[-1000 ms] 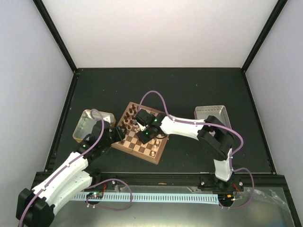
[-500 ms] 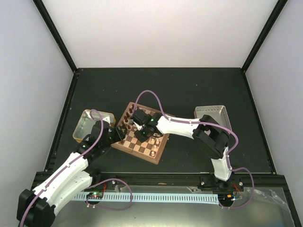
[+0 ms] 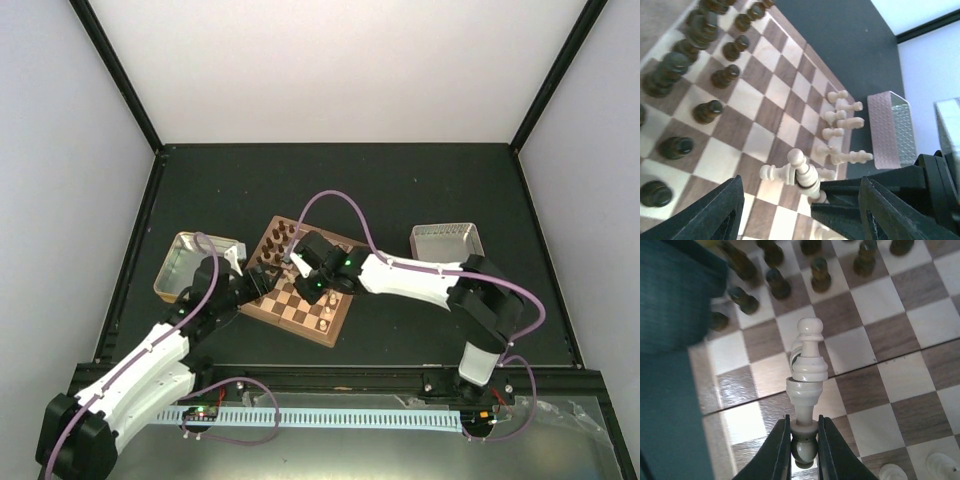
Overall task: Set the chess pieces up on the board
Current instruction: Pick up the chess piece from the chessboard.
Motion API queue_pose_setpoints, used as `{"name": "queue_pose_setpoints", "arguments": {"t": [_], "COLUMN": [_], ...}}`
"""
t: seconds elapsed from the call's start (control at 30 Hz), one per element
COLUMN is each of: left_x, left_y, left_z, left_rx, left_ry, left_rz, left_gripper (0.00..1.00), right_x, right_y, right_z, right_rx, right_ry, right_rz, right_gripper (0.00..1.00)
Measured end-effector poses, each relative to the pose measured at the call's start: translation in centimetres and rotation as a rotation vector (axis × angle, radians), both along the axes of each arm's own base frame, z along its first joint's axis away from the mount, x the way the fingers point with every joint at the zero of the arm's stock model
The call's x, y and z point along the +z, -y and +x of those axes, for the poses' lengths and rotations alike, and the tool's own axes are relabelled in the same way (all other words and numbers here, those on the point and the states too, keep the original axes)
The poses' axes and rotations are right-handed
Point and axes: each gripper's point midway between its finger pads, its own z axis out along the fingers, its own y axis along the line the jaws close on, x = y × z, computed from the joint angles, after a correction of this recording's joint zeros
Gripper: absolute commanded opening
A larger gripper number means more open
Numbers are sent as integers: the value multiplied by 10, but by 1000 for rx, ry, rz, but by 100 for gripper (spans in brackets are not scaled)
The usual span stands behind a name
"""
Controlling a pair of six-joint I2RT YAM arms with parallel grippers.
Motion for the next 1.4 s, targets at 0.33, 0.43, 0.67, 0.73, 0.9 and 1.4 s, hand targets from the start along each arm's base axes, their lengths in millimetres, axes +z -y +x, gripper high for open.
{"name": "queue_pose_setpoints", "arguments": {"t": [0.33,0.43,0.67,0.73,0.9,1.4], "left_x": [4,0,0,1,2,-8], "left_y": [30,36,42,43,43,42], "left_z": [3,2,3,3,3,5], "left_rx": [-107,-130,-157,-157,-162,-183], "left_ry": [-39,-68,-80,-78,-68,-23], "left_rz": [-129,-154,-182,-183,-178,-80], "left_gripper": [59,53,32,29,16,8], "right_x": [30,34,41,42,41,41], "right_y": [-4,-4,-5,-6,-6,17], "right_z": [-13,-17,-21,-22,-22,-31], "right_rx": [59,72,87,91,94,81], "right_ry": [25,21,22,19,17,45], "right_rz": [142,166,200,204,203,200], "right_gripper": [5,5,5,5,5,5]}}
